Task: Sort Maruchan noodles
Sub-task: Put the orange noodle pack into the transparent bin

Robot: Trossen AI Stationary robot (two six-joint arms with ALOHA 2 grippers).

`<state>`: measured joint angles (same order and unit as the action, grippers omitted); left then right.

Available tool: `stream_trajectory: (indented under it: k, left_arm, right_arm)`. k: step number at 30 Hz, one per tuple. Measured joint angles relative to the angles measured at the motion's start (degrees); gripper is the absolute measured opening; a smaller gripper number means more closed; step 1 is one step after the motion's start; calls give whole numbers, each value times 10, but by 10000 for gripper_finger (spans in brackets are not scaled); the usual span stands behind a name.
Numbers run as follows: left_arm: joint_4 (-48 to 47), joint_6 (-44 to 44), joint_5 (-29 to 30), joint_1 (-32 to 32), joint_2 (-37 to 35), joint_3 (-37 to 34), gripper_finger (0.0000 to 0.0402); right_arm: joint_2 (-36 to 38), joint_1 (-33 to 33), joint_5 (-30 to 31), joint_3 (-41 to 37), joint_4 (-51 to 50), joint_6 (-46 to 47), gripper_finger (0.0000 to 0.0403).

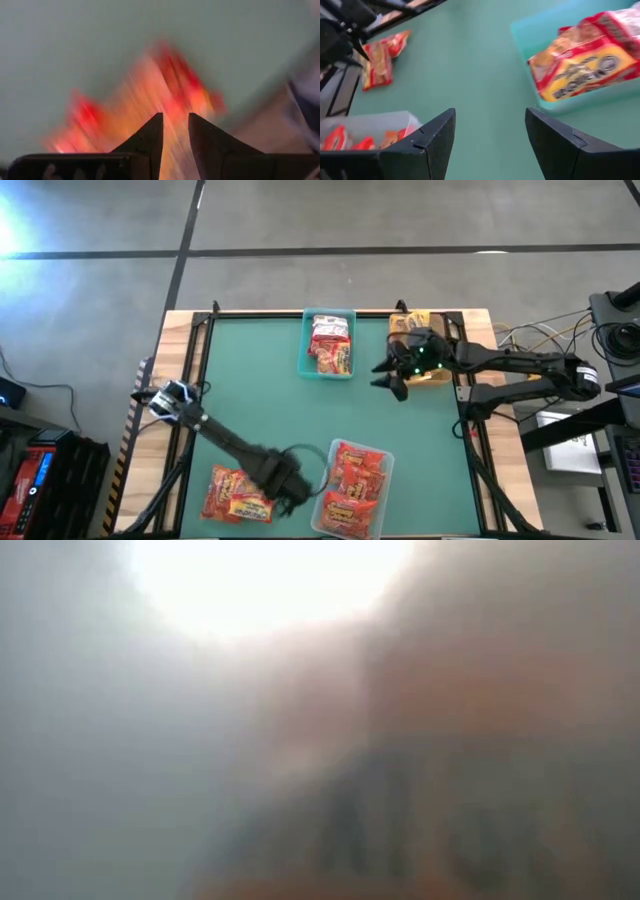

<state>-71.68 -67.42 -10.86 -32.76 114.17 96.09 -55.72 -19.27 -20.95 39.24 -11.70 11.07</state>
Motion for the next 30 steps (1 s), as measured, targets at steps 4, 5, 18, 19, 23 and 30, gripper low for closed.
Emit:
stream_trajectory:
  k: [4, 5, 18, 19, 23, 30]
  left_arm:
    - [4, -77, -151, -59, -1, 8, 75]
    - [3, -105, -171, -73, -1, 7, 75]
    - [-57, -300, -219, -156, 0, -69, 75]
    - [-47, -298, -224, -156, 0, -80, 75]
    - [21, -290, -229, -149, 0, -132, 75]
    - [117, -290, -172, -141, 0, -197, 75]
  right_arm:
    - [0, 23, 0, -1, 5, -12, 226]
    - [1, 26, 0, -1, 7, -12, 226]
    - [2, 33, 0, -1, 39, -7, 226]
    - [2, 33, 0, -1, 39, -7, 226]
    - [2, 33, 0, -1, 35, -6, 226]
    - [2, 33, 0, -1, 30, -7, 226]
